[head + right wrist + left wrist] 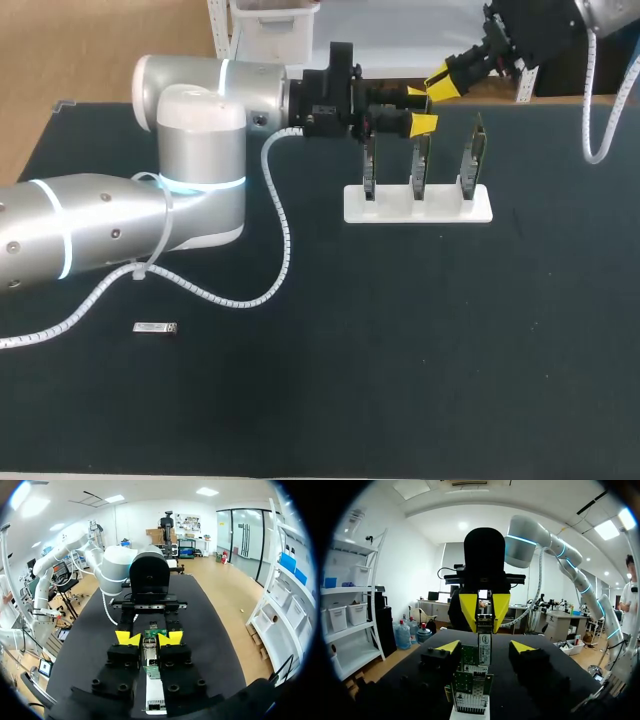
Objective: Pick up the optical module with the left hand, and insert it into the network port with the right hand.
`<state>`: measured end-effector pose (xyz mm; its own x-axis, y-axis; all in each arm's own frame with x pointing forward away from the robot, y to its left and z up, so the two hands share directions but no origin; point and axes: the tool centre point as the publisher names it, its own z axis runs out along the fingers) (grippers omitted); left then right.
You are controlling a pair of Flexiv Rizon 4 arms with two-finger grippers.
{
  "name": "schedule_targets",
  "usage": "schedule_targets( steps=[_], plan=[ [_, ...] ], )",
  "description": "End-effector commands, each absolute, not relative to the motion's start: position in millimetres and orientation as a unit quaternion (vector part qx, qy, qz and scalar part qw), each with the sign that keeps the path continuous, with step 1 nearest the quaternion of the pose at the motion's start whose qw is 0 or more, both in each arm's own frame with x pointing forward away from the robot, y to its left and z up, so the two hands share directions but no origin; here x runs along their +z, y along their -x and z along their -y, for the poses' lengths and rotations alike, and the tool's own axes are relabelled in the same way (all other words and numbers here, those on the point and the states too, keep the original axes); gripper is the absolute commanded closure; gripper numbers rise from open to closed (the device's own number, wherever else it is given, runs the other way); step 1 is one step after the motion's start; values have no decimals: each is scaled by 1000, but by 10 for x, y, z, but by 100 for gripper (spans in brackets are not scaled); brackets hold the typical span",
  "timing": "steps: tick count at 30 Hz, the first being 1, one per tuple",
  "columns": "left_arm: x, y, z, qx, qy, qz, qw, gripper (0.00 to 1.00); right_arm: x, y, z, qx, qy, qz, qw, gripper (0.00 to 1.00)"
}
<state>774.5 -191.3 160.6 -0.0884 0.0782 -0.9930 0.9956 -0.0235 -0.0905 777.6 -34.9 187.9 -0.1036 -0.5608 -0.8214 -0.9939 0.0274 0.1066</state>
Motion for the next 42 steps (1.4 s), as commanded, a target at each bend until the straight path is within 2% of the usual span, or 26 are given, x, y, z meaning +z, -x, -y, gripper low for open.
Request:
schedule_targets(
  steps=[1, 9, 42],
  plan=[
    [1607, -7738, 1910, -508, -503, -535, 451, 0, 1883, -7746, 351, 357, 597, -651, 304, 100],
    [1615, -7721, 1889, -506, -507, -529, 455, 0, 1882, -7755, 346, 356, 599, -651, 303, 100],
    [1427, -7729, 1634, -407, -570, -585, 409, 0, 1875, -7783, 367, 357, 600, -650, 300, 100]
  ],
)
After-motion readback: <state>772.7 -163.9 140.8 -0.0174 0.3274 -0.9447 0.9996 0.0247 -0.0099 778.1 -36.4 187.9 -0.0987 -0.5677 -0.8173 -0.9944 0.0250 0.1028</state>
